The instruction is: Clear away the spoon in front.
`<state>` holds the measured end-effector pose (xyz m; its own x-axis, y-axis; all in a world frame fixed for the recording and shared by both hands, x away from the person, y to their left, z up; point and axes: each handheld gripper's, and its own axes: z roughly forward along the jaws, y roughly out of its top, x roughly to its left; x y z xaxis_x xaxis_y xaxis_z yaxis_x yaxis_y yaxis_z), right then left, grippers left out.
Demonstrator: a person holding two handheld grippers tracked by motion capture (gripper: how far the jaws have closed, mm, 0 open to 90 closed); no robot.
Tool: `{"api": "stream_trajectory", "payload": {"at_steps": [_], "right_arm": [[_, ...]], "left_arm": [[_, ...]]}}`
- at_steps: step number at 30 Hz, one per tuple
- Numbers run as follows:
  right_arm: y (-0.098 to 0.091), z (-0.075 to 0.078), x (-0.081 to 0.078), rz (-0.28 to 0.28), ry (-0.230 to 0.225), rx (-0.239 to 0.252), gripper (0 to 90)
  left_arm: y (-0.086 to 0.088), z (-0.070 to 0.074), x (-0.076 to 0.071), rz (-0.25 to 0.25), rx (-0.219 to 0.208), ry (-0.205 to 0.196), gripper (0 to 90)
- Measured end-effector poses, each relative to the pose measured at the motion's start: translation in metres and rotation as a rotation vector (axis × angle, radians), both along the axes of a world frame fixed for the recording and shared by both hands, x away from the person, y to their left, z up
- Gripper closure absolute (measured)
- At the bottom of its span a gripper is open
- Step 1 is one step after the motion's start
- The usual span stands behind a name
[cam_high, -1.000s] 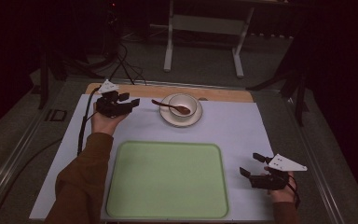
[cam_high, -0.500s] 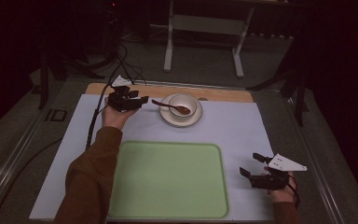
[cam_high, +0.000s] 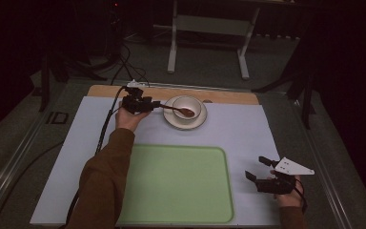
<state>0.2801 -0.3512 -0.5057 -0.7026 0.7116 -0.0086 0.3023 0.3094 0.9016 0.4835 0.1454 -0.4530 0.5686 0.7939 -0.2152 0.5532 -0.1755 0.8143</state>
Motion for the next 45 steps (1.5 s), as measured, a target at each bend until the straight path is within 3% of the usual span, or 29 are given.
{"api": "stream_trajectory", "payload": {"at_steps": [3,7,13,17,22,45], "right_arm": [[0.000,0.000,0.000,0.000,0.000,0.000,16.2],[-0.001,0.000,0.000,-0.001,-0.001,0.001,16.2],[-0.001,0.000,0.000,-0.003,0.000,0.000,16.2],[-0.001,0.000,0.000,-0.004,0.003,-0.003,16.2],[-0.001,0.000,0.000,-0.006,0.004,-0.004,16.2],[-0.001,0.000,0.000,-0.007,0.004,-0.003,16.2]], "left_arm": [[-0.006,-0.002,0.003,-0.017,0.006,0.020,55.0],[-0.011,-0.004,0.003,-0.044,-0.003,0.036,66.7],[-0.011,-0.005,-0.001,-0.071,0.024,0.034,79.8],[-0.012,-0.003,-0.006,-0.101,0.047,0.009,82.2],[-0.015,0.000,-0.012,-0.100,0.071,-0.021,83.7],[-0.006,0.024,-0.028,-0.081,0.047,-0.105,84.0]]}}
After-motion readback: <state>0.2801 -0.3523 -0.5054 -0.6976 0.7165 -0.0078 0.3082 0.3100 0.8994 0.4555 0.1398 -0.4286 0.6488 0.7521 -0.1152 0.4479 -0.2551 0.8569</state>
